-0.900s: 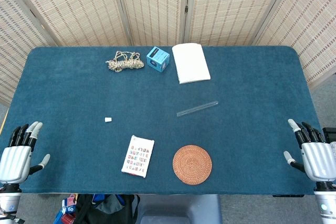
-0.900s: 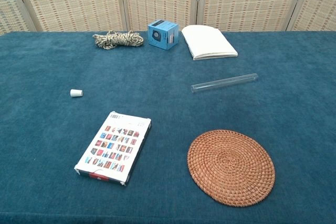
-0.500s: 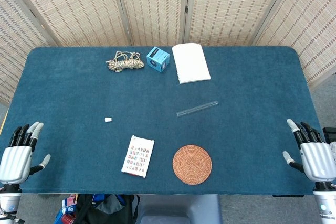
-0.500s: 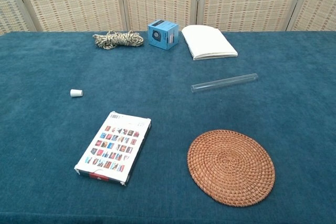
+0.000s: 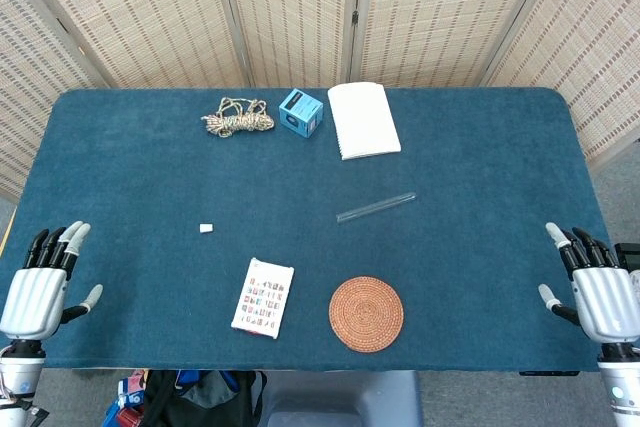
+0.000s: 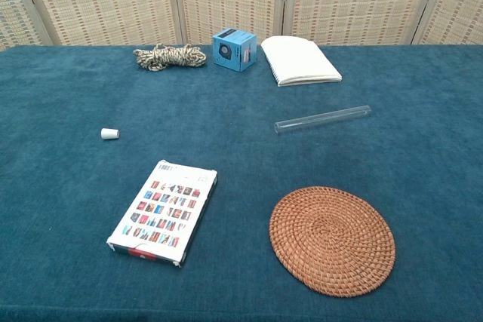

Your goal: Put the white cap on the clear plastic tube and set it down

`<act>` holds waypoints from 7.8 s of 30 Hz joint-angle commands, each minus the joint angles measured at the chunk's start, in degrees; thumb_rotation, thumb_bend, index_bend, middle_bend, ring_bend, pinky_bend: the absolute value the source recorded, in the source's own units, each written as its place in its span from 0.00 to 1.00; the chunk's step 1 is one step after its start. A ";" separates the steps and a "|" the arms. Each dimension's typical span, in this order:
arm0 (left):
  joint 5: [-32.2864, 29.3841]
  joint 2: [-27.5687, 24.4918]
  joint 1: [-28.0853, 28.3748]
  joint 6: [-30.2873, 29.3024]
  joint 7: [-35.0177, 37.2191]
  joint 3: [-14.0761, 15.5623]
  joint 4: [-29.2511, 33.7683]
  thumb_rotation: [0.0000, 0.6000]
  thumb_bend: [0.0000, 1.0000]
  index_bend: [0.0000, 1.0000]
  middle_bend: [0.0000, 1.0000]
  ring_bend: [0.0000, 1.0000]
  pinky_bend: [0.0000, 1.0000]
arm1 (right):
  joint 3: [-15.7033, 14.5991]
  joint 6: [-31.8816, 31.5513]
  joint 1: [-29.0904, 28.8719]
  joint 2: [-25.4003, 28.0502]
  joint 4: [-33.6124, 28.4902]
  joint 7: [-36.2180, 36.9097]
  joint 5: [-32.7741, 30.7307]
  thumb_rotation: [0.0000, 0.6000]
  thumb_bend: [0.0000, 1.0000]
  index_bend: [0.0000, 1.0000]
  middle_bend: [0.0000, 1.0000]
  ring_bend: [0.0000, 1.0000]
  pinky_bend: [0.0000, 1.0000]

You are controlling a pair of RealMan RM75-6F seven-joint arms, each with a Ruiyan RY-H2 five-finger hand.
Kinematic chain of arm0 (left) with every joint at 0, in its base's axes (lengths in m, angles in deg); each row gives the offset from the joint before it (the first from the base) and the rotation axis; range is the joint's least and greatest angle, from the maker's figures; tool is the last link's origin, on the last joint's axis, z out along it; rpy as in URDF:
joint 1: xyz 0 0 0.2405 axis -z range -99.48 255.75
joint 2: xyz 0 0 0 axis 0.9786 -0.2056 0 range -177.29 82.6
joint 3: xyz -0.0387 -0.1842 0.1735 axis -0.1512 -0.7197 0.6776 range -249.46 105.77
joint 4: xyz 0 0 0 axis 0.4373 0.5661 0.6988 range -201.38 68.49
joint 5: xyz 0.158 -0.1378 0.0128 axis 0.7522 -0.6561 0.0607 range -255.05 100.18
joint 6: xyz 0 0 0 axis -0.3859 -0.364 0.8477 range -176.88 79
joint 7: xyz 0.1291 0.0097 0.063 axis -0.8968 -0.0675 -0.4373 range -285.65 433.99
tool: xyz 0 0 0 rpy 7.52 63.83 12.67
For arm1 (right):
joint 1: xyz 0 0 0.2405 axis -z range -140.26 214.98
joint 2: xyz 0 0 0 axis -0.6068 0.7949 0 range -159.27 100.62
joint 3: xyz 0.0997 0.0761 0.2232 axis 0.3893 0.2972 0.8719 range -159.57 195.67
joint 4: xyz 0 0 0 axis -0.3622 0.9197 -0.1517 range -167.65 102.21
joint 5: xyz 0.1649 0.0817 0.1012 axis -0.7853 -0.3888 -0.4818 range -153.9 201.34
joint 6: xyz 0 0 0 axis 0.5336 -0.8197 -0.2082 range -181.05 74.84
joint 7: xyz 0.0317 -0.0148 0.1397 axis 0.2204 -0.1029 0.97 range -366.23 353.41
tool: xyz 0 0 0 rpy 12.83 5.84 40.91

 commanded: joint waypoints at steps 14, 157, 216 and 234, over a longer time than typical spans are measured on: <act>1.04 0.83 0.79 -0.22 -1.03 0.11 -0.19 1.00 0.25 0.05 0.08 0.13 0.04 | 6.43 20.47 -17.37 5.17 -2.87 -1.33 -0.76 1.00 0.26 0.12 0.31 0.24 0.34; 1.64 -1.52 26.67 34.35 15.69 -1.97 -8.29 0.70 0.48 0.22 0.97 0.99 1.00 | 5.44 24.25 -32.18 -3.27 5.12 2.44 -12.18 1.00 0.74 0.85 1.00 1.00 1.00; -20.20 6.47 40.48 55.75 8.74 1.14 -18.37 0.28 0.55 0.15 0.99 1.00 1.00 | 4.27 21.91 -26.19 -2.45 3.75 3.94 -9.29 1.00 0.76 0.86 1.00 1.00 1.00; -22.24 5.00 39.44 48.82 5.83 1.02 -16.31 0.29 0.54 0.13 0.95 0.96 1.00 | 4.62 21.45 -25.45 -2.48 4.52 5.34 -8.78 1.00 0.76 0.86 1.00 1.00 1.00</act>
